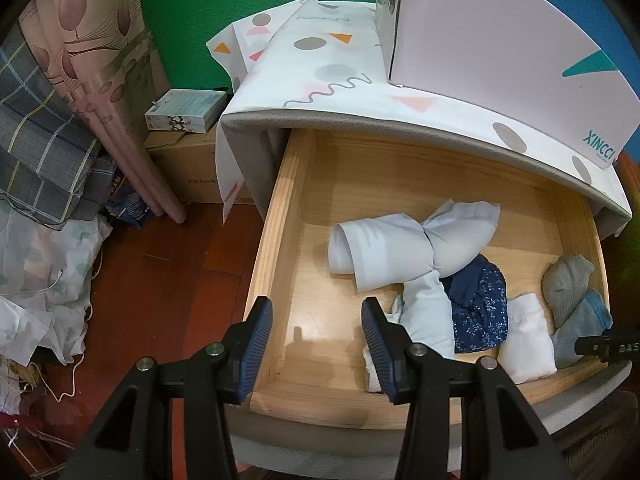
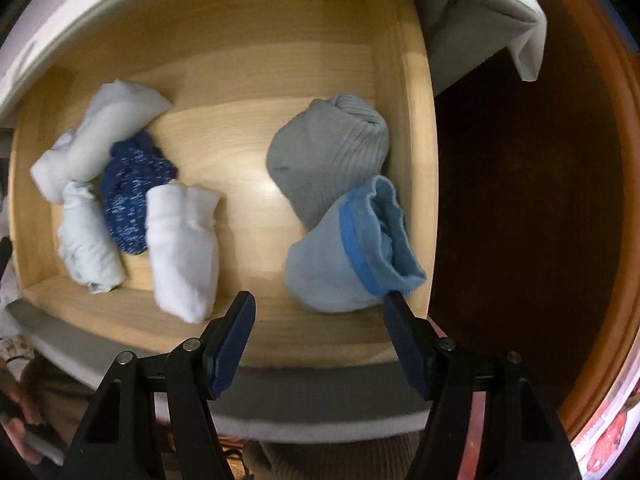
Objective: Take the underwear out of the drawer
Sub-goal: 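Return the right tool to the drawer and grasp the light blue sock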
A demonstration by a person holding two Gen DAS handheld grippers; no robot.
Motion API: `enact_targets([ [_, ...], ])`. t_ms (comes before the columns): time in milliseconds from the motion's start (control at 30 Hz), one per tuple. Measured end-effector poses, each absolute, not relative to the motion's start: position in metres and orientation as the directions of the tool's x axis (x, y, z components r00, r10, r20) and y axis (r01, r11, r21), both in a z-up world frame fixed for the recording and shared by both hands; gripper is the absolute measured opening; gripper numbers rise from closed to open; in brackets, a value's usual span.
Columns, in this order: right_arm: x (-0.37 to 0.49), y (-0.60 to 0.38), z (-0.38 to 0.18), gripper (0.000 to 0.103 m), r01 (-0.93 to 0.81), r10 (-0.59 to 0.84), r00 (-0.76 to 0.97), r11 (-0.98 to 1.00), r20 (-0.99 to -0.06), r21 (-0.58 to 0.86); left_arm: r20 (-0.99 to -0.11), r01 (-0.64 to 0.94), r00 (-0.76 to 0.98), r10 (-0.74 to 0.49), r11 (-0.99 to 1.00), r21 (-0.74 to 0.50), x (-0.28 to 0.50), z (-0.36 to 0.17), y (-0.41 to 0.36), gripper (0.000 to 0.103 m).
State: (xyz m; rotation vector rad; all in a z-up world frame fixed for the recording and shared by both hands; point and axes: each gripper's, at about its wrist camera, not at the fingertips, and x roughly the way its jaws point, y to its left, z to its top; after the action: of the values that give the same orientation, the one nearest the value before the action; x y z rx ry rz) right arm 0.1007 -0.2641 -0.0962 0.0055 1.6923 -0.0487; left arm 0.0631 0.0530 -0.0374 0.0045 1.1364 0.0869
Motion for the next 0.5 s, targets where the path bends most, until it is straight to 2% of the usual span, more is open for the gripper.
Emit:
enact_targets([
  [233, 0.115, -0.251, -0.114, 0.067, -0.009, -0.067, -0.11, 0.998, -0.992, -0.066, -0.906, -0.067, 0.418, 0.065, 0.997, 0.04, 0.064, -0.037, 0.052, 0.047],
  [400, 0.126, -0.241, -0.12, 0.065, -0.038, 0.05, -0.105, 0.998, -0.993, 0.054, -0.908, -0.067, 0.415, 0.062, 0.997, 0.037, 0.065, -0.038, 0.052, 0.047],
  [500, 0.131, -0.234, -0.121, 0.065, -0.044, 0.019, -0.109, 0.999, -0.994, 0.024, -0.908, -0.067, 0.414, 0.06, 0.997, 0.035, 0.065, -0.039, 0.052, 0.047],
])
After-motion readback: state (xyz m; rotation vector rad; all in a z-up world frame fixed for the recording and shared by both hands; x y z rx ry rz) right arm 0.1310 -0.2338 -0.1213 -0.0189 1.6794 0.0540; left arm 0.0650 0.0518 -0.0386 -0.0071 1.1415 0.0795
